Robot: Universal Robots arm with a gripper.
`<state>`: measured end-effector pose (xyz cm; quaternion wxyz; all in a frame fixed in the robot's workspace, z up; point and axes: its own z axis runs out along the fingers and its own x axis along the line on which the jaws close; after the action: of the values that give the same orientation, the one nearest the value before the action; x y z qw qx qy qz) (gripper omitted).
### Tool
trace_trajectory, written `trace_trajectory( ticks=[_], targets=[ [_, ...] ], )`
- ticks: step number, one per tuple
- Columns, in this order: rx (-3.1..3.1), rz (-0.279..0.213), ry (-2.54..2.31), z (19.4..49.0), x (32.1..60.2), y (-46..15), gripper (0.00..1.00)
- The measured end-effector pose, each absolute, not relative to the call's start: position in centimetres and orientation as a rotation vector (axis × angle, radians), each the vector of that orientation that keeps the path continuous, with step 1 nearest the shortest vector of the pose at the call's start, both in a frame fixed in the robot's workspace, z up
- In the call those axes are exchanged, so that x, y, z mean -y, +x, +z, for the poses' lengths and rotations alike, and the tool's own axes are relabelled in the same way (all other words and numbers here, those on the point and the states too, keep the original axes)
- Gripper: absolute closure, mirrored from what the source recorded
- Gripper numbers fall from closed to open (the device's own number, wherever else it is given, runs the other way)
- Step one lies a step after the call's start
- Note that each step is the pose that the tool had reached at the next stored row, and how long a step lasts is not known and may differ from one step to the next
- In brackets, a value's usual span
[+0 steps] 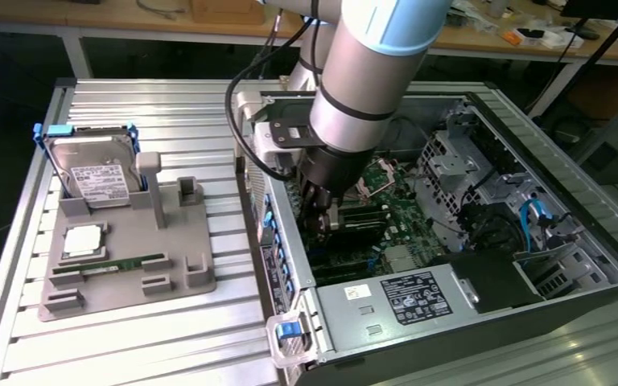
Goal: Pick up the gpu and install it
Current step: 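Press down on the gpu until it lock into place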
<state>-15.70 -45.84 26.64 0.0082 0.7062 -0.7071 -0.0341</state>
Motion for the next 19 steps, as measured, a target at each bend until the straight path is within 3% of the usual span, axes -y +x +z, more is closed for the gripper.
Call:
trace_trajectory(
  ticks=[10,19],
  targets=[
    [2.211,-0.107,2.208,26.7,45.8,-15.7,0.89],
    [2.211,-0.106,2.208,28.7,45.8,-15.7,0.89]
  ],
)
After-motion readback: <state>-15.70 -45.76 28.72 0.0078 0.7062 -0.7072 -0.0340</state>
